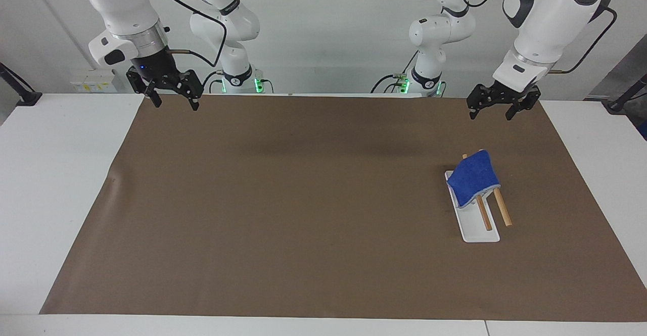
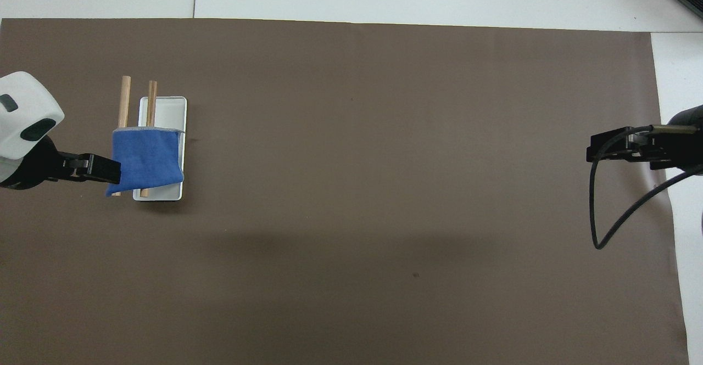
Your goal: Right arm passes towel to left arm to hang
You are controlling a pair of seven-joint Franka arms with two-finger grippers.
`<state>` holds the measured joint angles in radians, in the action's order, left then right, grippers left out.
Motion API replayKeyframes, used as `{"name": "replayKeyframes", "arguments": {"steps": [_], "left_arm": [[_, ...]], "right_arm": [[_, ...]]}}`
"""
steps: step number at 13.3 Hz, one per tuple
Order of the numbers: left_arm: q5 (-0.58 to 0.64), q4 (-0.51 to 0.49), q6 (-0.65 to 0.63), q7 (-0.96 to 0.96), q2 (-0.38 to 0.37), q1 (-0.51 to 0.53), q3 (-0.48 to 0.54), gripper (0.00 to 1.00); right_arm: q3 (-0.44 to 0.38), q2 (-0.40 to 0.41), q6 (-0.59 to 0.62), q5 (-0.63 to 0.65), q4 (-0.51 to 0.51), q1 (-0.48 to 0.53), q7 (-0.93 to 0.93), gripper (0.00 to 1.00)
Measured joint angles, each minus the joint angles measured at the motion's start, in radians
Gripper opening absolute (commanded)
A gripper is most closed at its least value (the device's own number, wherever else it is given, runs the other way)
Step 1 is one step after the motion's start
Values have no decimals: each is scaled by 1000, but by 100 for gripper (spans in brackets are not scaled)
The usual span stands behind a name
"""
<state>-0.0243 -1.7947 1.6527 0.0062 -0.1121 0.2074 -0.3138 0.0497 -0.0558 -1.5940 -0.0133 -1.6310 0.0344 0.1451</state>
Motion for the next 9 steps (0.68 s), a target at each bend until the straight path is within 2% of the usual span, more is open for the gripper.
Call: {"name": "replayKeyframes", "arguments": {"steps": [6,7,9], "left_arm": [[0,0,1,-21,0,-13,4,100],[0,0,1,-23,0,-34,21,100],[0,0,1,-35,-1,-154,136,100]], "right_arm": [[0,0,0,0,0,0,0,100],[0,0,0,0,0,0,0,100],[0,0,0,0,0,0,0,100]]}}
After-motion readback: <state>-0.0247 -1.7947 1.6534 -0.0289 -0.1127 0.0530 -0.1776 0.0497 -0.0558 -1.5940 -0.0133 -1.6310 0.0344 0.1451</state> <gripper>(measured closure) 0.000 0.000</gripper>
